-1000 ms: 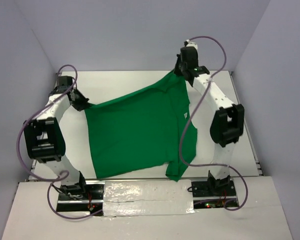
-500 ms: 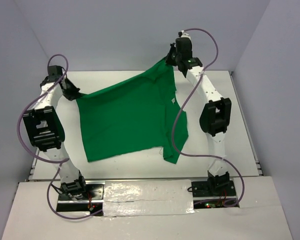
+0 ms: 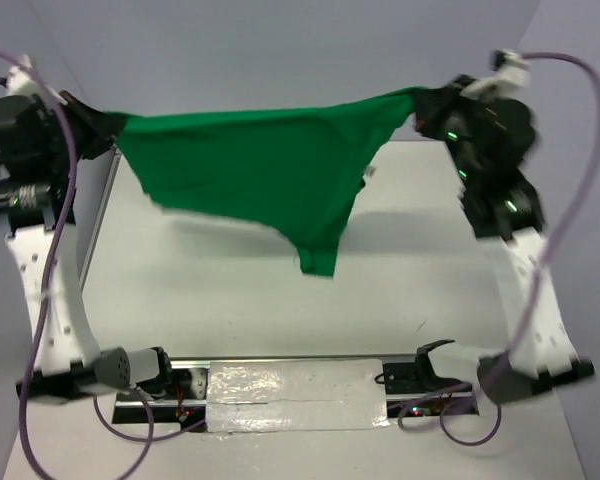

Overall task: Fold and stack the t-shirts
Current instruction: Flatten out the tshirt

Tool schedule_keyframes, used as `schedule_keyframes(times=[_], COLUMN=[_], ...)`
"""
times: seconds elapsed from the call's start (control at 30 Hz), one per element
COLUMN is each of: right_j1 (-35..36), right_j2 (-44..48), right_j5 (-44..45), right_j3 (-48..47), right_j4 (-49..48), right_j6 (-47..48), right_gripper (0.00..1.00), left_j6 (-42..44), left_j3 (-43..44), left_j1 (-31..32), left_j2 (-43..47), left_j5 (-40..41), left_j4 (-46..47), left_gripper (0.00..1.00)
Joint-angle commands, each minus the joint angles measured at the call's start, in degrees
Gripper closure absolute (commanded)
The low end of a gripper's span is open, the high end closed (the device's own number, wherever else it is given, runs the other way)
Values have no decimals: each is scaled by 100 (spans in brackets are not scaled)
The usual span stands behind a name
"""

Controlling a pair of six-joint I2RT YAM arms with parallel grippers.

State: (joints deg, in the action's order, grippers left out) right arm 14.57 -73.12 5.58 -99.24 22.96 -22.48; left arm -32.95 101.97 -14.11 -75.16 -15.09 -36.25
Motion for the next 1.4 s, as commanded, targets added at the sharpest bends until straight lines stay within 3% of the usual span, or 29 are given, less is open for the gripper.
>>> schedule_keyframes(times=[0.0,0.27,0.5,0.63,0.77,0.97,1.1,1.23,1.37], right_j1=[-94,-94,-86,-94,-86,-199,-419,-420,-420], right_j2=[1226,2565,2716,2567,2259,889,-592,-2168,-3522], right_j5=[584,1216,1700,2235,2570,2080,974,445,-74], right_j3=[212,-551,-939,-520,167,923,987,381,-550], right_j4=[-169,156,314,271,-37,-441,-556,-547,-529], right_j6=[226,595,999,1324,1553,1422,1045,798,412], right_gripper=[100,100,100,100,100,100,100,100,100], left_j6=[219,70,-212,-142,-27,-27,-202,-195,-98], left_j3=[445,1113,1440,817,-743,-2662,-3235,-3272,-2449], left_j1=[-39,-48,-48,-39,-39,-39,-39,-31,-57], left_j2=[641,1521,1653,1671,1820,1461,758,-331,-1884], left_j5=[-501,-1074,-1575,-1611,-1339,-707,-66,234,594], left_j4=[-75,-285,-58,-58,-14,557,1040,1498,1393], left_gripper=[100,100,100,100,100,100,100,100,100])
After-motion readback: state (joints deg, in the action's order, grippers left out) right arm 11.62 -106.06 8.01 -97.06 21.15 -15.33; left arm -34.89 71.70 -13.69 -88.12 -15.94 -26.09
